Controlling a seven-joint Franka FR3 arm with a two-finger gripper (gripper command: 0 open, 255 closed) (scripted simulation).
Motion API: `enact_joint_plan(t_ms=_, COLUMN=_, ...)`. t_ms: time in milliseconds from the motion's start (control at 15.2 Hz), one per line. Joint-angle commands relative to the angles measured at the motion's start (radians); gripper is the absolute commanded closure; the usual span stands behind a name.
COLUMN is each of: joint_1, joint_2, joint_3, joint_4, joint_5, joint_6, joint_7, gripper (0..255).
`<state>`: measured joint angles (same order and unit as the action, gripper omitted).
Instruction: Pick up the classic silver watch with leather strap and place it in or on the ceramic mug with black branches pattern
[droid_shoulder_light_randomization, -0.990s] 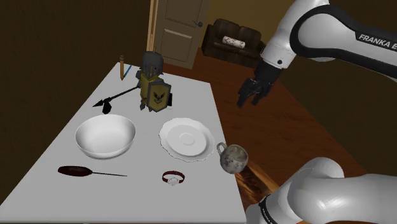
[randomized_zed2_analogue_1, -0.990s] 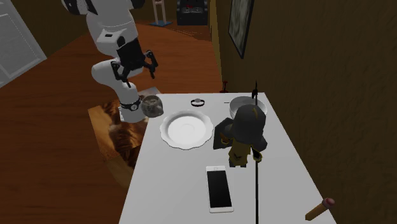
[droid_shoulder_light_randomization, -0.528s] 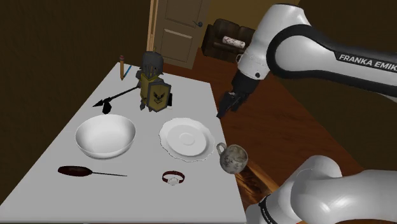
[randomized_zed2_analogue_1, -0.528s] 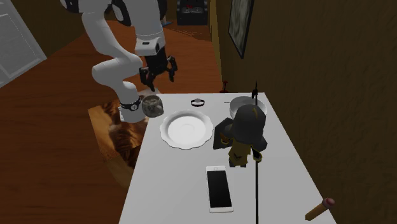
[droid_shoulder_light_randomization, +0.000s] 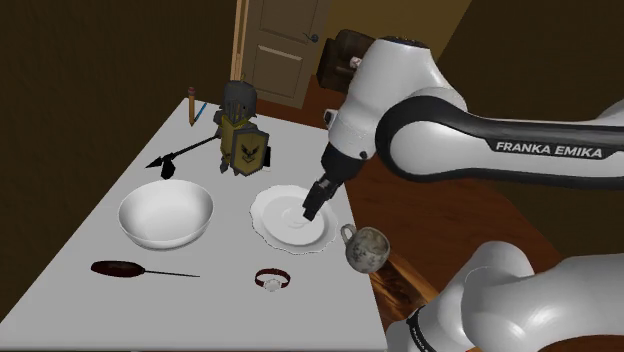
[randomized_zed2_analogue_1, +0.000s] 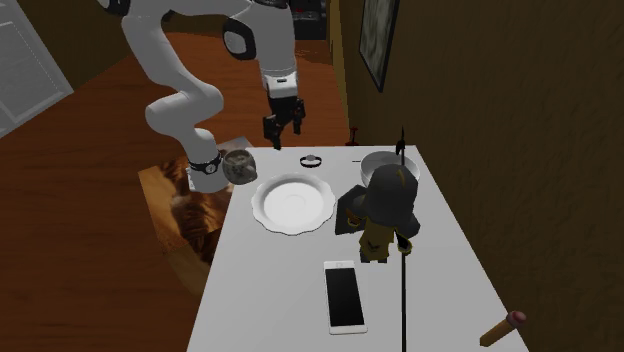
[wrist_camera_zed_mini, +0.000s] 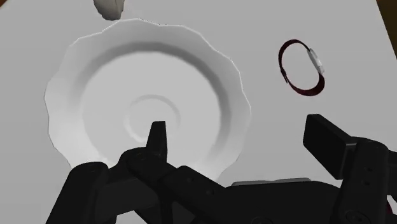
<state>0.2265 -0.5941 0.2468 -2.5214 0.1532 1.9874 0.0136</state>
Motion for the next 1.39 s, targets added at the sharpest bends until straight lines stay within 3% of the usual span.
enact_joint_plan(t_ms=0, joint_1=0.028, joint_2=0.029, joint_3=0.04, joint_4=-0.012, joint_5=0.003, joint_6=0.052, joint_7=-0.002, gripper=0)
enact_joint_plan(t_ms=726, joint_1=0.131, joint_2=0.255, joint_3=0.265, joint_4=-0.023, joint_5=-0.067, joint_6=0.323, joint_7=0.029, gripper=0)
enact_joint_plan(t_ms=1320, joint_1=0.105, joint_2=0.342, joint_3=0.291, joint_4=-0.063, joint_5=-0.111, joint_6=0.443, joint_7=0.063, gripper=0)
